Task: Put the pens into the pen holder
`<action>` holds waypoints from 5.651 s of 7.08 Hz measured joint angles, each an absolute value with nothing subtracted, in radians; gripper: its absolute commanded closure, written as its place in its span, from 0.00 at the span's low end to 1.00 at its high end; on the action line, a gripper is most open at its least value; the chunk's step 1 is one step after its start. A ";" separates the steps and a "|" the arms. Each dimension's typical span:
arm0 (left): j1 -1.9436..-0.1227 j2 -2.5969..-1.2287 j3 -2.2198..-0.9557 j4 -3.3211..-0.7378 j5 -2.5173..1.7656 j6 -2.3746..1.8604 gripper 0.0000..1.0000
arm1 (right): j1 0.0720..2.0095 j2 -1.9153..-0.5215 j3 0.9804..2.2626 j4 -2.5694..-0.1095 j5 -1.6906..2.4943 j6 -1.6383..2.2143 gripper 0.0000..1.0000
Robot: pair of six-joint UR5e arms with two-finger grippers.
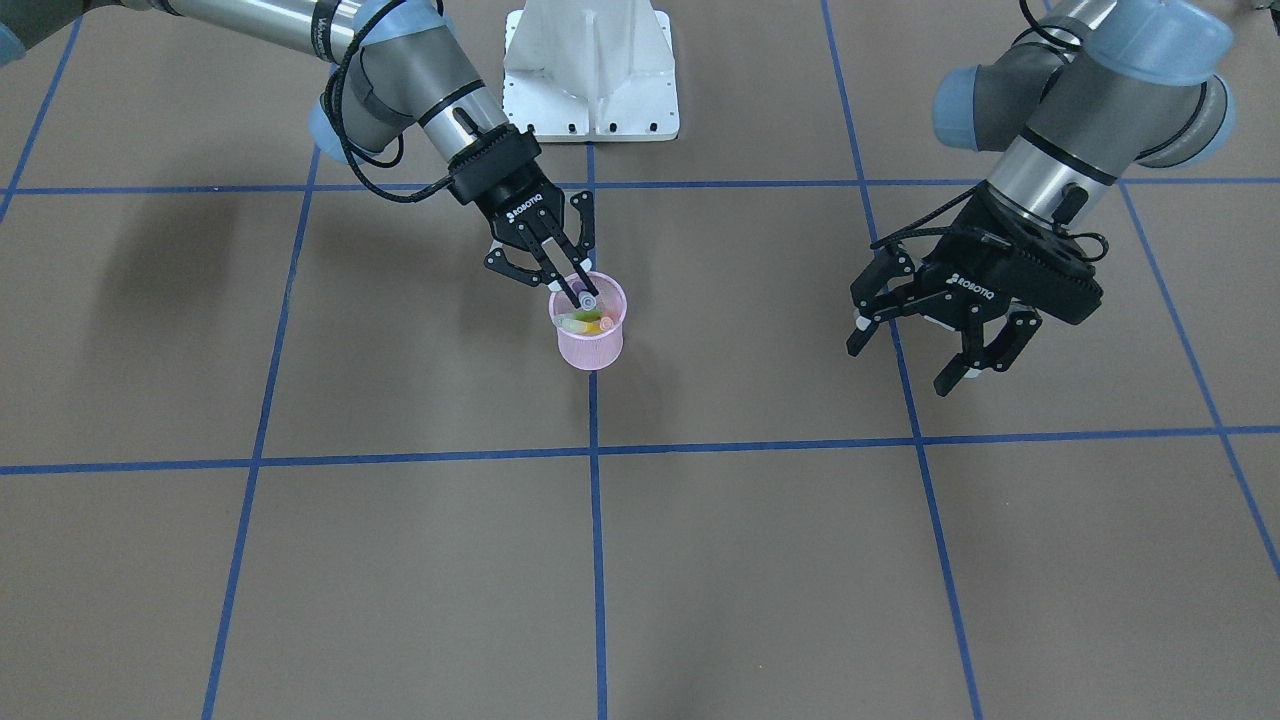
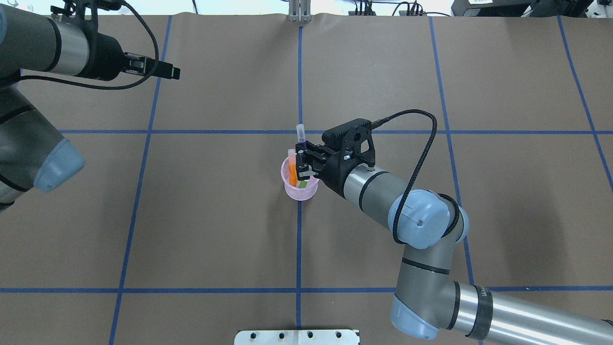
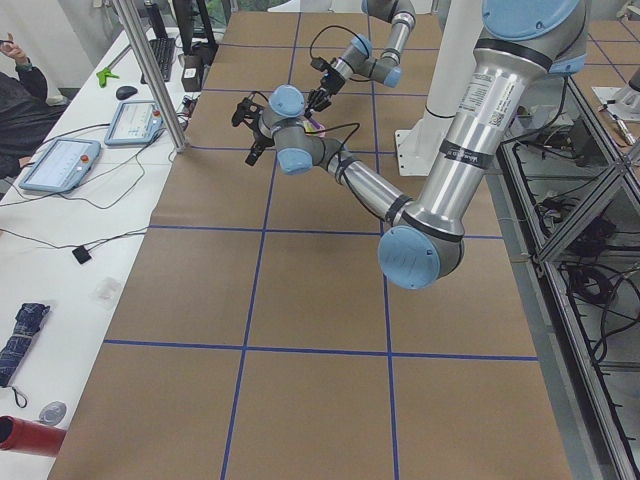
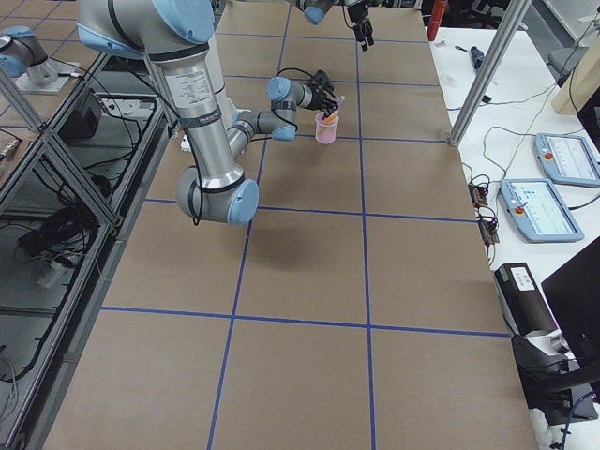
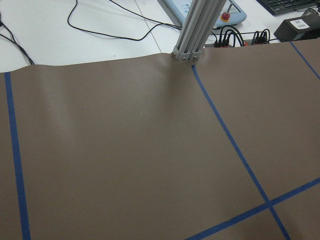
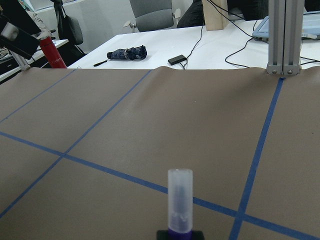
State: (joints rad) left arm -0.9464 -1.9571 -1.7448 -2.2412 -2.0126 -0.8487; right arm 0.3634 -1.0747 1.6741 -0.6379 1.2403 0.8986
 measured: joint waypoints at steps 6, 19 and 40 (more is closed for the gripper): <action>-1.132 -1.960 -1.701 -2.043 -2.256 -0.635 0.01 | 0.507 -1.079 1.914 -1.156 1.439 0.906 0.00; -1.533 -1.608 -1.460 -1.881 -2.285 0.044 0.00 | 1.267 -1.393 1.821 -1.809 2.066 0.319 0.00; -1.543 -1.591 -1.616 -1.657 -2.296 0.041 0.00 | 1.648 -1.629 1.625 -1.551 2.442 0.081 0.00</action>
